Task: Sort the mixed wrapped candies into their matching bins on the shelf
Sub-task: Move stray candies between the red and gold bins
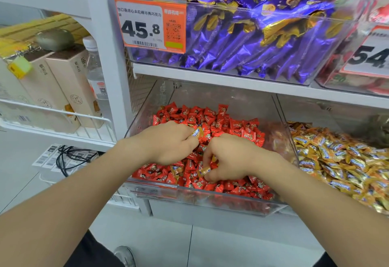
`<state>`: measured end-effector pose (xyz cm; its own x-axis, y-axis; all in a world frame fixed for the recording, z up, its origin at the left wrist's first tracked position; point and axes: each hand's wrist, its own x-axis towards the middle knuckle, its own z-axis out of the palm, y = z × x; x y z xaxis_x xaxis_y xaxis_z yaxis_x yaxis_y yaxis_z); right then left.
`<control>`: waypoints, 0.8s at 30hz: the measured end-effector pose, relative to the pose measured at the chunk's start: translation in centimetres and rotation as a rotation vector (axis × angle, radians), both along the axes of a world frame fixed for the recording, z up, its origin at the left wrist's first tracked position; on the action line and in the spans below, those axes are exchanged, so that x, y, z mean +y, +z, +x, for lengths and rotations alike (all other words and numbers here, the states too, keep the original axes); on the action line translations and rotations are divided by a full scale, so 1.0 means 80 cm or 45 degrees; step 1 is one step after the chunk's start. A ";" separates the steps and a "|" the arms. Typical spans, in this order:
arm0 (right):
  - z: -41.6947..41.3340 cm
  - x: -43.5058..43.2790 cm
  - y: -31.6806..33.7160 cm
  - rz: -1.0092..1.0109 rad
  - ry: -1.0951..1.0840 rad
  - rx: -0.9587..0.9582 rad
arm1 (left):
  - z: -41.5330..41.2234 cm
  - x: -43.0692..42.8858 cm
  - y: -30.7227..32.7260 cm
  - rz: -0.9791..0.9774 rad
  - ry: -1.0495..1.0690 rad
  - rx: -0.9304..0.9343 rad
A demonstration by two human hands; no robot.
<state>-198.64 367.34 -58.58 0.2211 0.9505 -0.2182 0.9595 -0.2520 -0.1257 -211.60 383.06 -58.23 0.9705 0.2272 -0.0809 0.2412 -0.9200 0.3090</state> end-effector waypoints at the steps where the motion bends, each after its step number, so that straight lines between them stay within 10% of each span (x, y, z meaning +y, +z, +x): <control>1: 0.005 -0.001 0.001 0.078 -0.023 0.069 | -0.001 0.000 0.001 -0.033 0.007 -0.009; 12: 0.026 -0.027 0.031 0.608 -0.642 1.138 | 0.004 0.001 0.005 -0.319 0.111 -0.030; 18: 0.013 -0.024 0.024 0.701 -0.627 1.242 | 0.018 -0.028 0.013 -0.879 0.300 -0.121; 24: 0.013 -0.028 0.024 0.583 -0.713 1.301 | 0.021 -0.029 0.015 -0.864 0.342 -0.156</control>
<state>-197.58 365.12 -56.65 0.5435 0.8147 -0.2025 0.1468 -0.3297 -0.9326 -209.95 380.73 -57.02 0.8997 0.3965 -0.1828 0.3583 -0.4311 0.8281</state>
